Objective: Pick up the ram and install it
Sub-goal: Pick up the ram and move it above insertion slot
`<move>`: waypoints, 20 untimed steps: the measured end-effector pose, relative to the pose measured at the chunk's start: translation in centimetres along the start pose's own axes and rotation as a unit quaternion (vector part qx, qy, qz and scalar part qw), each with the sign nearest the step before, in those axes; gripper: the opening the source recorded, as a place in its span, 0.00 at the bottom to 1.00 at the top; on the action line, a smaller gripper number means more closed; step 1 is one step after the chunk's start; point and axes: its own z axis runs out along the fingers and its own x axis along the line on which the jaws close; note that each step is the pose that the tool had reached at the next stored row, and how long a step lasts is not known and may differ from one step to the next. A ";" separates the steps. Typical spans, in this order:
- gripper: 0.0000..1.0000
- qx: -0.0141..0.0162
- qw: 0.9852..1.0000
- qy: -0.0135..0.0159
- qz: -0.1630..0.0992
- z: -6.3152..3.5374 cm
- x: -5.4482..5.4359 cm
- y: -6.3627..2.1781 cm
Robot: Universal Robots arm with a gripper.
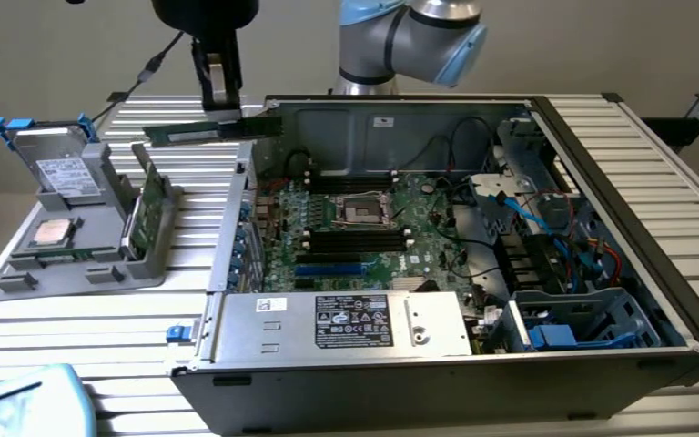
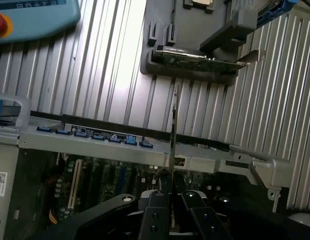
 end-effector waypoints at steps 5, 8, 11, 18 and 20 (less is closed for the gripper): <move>0.14 0.000 1.000 0.001 0.000 -0.14 0.4 -2.26; 0.14 0.000 1.000 0.002 0.000 -0.24 0.6 -3.57; 0.14 -0.002 1.000 0.006 0.001 -0.34 0.9 -4.92; 0.14 -0.009 0.999 0.032 0.003 -0.55 1.5 -7.57; 0.14 -0.011 0.999 0.042 0.004 -0.57 1.5 -7.96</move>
